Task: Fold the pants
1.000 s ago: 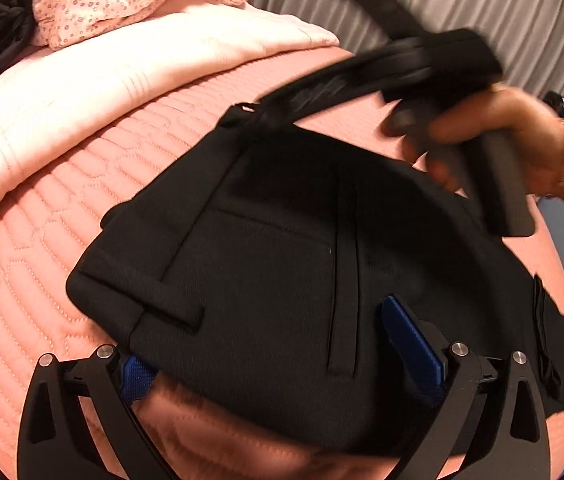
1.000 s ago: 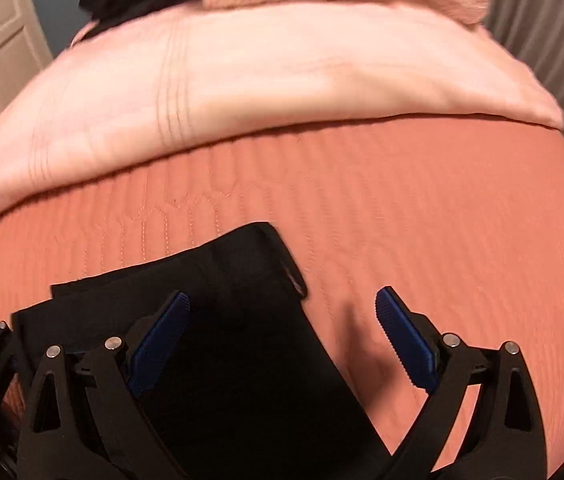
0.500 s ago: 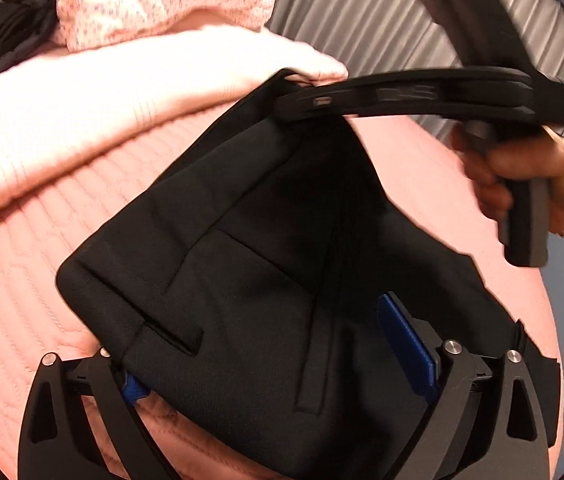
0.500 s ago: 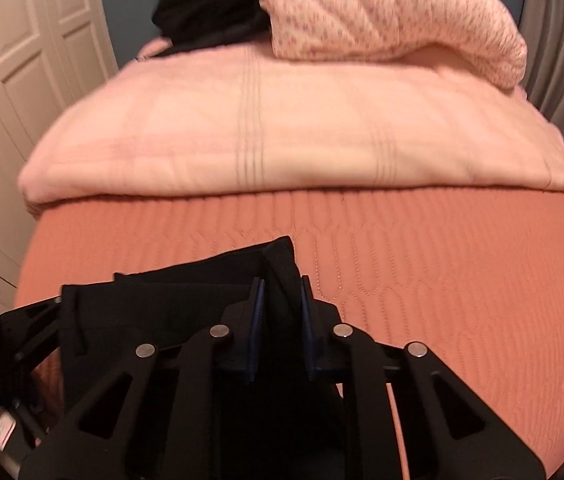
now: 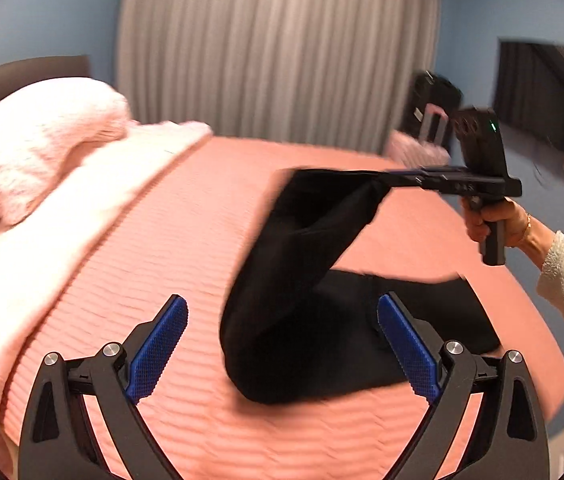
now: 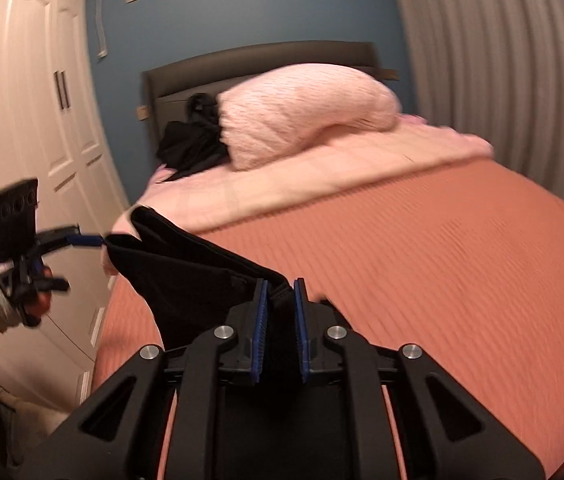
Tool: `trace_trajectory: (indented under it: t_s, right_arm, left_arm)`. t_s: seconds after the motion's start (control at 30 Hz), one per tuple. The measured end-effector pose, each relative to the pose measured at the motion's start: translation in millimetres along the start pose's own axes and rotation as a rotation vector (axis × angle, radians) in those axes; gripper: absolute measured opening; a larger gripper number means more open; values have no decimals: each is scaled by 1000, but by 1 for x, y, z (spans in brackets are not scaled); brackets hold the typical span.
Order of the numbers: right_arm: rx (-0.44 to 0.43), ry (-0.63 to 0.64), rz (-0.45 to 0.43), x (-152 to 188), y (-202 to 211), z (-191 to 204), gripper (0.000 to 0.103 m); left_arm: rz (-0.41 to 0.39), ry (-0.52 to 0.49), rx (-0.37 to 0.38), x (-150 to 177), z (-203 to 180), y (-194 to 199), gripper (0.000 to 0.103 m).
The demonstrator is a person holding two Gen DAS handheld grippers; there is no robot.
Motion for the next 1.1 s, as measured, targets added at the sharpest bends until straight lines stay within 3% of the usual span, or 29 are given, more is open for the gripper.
trace_trajectory:
  t_s: [0.07,0.1,0.13,0.2,0.27,0.3,0.37,0.53,0.63,0.67,0.7,0.77,0.8,1.0,1.1]
  right_arm:
    - [35,-104,-11,58,31,-14,12]
    - [63,-160,-39,84,48,-21,6]
    - [94,-264,-102,122,75,-35,0]
    - [185,-437,-170,180,112,-59,0]
    - [303,-615,-136,230,135,-76,1]
    - [326,-658,-124,237,140,-75,2]
    - [317,-649,-92,231,136,-55,2]
    - [61,-716,-2,207,54,1,9]
    - [-2,-743,96,207,-2,28,15]
    - [-9,-768,118,208,-18,35,28]
    - [6,-765,112,205,-27,43,33]
    - [4,-779,48,198,-27,49,57]
    - [-8,-797,18,193,-29,51,62]
    - [69,-878,-39,197,-29,44,61]
    - [73,-865,-22,184,-47,49,64]
  left_arm:
    - [32,-51,-9,3,-23,-15,95]
    - [34,-70,-21,5,-32,-26,95]
    - [45,-95,-39,7,-47,-41,95]
    - [47,-108,-27,18,-67,-59,95]
    - [75,-116,-38,23,-87,-88,95]
    - [76,-112,-43,29,-94,-95,95]
    - [81,-108,-91,35,-107,-112,95]
    - [96,-98,-189,47,-110,-122,95]
    - [110,-99,-209,54,-110,-119,95]
    - [104,-112,-217,56,-108,-116,95]
    - [99,-122,-233,58,-106,-112,95]
    - [98,-149,-257,65,-106,-111,95]
    - [100,-155,-261,66,-104,-110,95]
    - [93,-131,-269,62,-86,-106,95]
    - [81,-112,-277,61,-74,-105,95]
Point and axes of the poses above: each gripper's, at about its wrist camera, not at the fingertips, and y roughly against the way its jaws point, z to its left, x to its underside, the point moved 1 cm from there along -y, roughly the way its jaws point, and after that the axes turned 10 degrees about y, right-handed, at the moved point
